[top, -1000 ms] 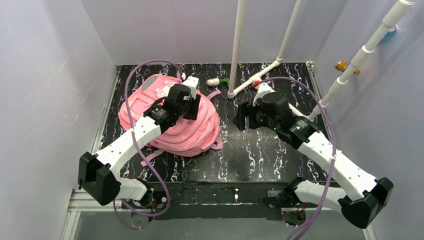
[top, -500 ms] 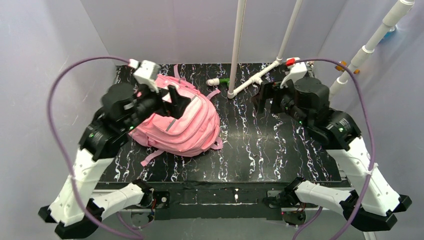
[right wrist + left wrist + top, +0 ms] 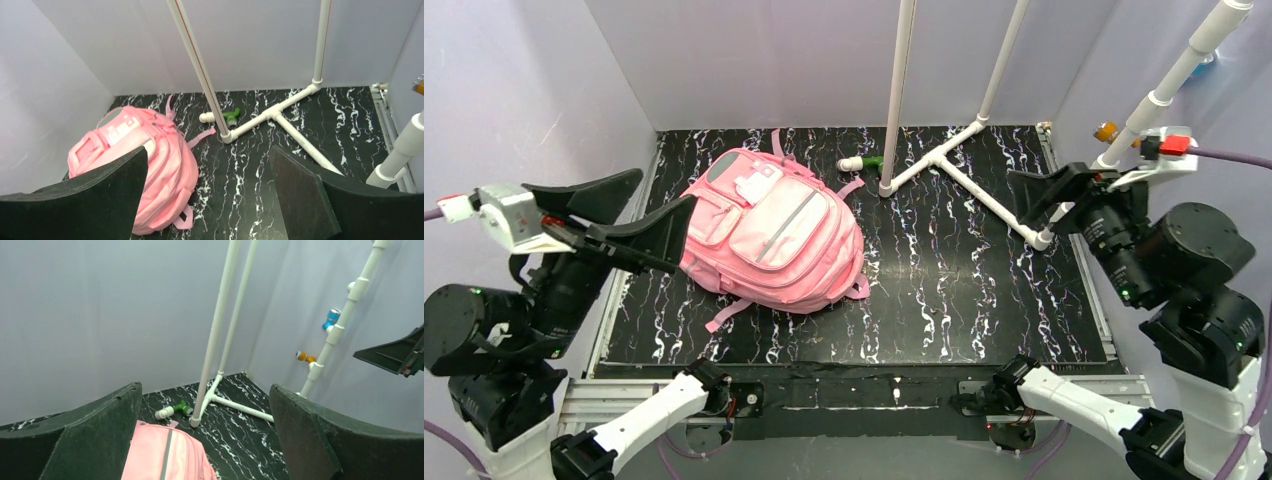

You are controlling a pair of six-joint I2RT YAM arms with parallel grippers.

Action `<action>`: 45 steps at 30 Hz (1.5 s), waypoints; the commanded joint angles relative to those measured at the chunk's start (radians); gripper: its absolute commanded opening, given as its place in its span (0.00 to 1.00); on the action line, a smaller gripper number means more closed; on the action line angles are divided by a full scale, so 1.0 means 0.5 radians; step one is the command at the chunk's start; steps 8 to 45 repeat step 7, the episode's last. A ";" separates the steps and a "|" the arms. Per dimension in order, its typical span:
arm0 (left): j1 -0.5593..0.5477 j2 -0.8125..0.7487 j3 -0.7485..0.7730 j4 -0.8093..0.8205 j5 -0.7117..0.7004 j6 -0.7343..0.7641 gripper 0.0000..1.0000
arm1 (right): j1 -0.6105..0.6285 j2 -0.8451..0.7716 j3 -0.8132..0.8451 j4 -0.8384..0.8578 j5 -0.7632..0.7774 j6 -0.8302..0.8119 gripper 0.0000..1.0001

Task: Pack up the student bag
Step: Reset both arms

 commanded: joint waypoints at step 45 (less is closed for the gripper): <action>0.006 -0.019 -0.123 0.092 -0.129 0.067 0.98 | -0.011 -0.040 0.044 0.104 0.131 -0.035 0.98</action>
